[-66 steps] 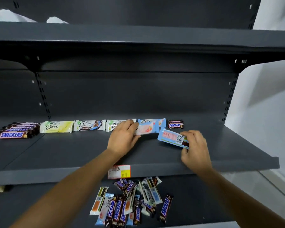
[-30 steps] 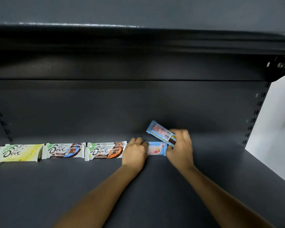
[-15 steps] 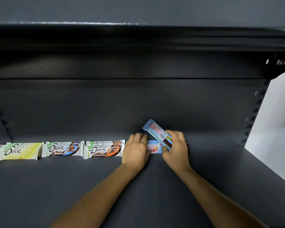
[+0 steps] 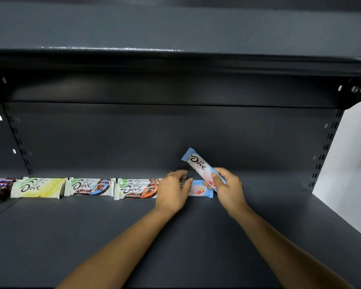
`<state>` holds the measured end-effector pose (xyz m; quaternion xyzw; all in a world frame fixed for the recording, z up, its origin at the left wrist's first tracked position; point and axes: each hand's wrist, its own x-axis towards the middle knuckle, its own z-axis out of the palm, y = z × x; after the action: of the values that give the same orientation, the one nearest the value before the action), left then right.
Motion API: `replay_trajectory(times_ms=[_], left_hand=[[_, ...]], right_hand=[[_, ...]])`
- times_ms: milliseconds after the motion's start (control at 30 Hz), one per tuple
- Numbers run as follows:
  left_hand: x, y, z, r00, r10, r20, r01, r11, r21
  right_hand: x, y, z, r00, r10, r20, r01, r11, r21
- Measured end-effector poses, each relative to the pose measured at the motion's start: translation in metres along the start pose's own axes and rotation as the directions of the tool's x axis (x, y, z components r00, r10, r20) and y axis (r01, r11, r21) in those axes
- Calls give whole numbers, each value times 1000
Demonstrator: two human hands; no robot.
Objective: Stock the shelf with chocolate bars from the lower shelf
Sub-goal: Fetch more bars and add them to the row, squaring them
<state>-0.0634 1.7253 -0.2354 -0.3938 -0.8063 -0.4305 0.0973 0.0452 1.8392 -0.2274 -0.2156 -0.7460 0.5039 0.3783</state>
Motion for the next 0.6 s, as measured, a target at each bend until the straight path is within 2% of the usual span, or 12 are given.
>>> replay_trajectory(times_ms=[100,200,300,400,500,600], left_hand=[[-4,9,0,998,-69,8,69,995,-70],[-6,12,-4,995,-40,-90,39,999,-17],[-10,10,-10,979,147,-144,-116,973,200],[-11,5,-13,910,397,-114,-334,869,365],[-13,1,-13,858,513,-8,-462,780,423],[-11,-7,-10,815,579,28,-531,727,436]], right_hand=[[-4,1,4,999,10,45,-12,999,39],[-6,0,8,998,12,55,-15,998,62],[-7,-5,6,998,36,58,-40,997,65],[-9,-8,3,991,83,108,-88,995,43],[-11,-7,1,985,92,148,-90,996,-22],[-14,-7,-1,981,92,171,-88,996,-32]])
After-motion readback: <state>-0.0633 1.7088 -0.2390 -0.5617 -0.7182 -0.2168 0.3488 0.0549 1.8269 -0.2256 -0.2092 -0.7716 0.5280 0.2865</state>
